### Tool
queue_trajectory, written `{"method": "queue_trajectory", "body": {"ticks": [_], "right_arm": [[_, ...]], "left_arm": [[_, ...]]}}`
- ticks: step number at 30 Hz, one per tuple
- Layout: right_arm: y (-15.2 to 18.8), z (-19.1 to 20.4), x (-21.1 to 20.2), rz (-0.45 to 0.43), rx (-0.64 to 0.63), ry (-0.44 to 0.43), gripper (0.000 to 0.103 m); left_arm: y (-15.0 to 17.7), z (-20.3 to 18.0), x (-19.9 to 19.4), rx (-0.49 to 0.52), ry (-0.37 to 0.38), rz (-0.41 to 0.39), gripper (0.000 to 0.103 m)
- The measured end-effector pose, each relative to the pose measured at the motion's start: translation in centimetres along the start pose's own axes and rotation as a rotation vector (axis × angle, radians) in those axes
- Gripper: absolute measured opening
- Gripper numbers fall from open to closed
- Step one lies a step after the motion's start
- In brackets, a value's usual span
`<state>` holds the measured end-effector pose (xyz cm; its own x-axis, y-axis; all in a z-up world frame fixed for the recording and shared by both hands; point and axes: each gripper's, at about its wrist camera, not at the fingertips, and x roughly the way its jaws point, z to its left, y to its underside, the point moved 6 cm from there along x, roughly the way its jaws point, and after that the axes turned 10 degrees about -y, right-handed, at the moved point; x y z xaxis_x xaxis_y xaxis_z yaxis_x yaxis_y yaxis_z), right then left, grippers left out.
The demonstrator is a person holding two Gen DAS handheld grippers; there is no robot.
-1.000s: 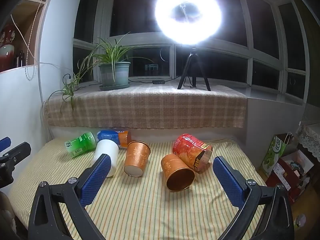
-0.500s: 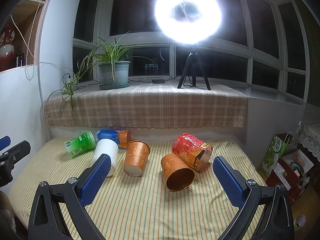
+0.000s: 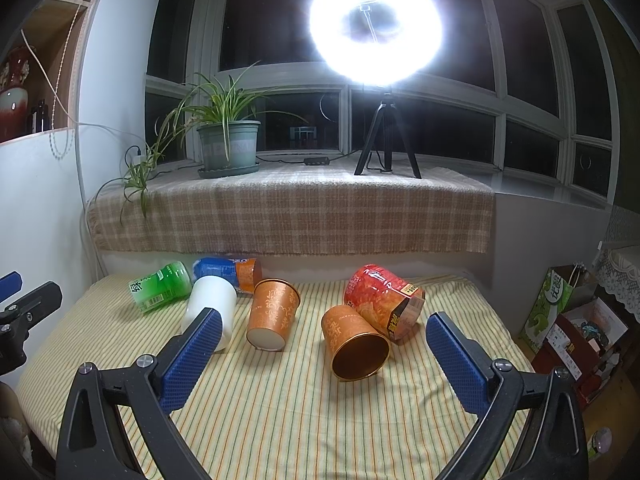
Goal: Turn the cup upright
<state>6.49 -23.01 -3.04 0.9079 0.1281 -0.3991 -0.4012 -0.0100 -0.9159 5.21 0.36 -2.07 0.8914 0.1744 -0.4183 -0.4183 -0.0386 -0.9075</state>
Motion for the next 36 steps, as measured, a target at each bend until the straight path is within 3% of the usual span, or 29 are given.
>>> {"method": "queue_trajectory", "body": {"ticks": [36], "right_arm": [[0.76,0.23,0.35,0.010,0.000,-0.007,0.103]], "left_arm": [[0.01,-0.02,0.05,0.001,-0.001,0.002,0.103]]}}
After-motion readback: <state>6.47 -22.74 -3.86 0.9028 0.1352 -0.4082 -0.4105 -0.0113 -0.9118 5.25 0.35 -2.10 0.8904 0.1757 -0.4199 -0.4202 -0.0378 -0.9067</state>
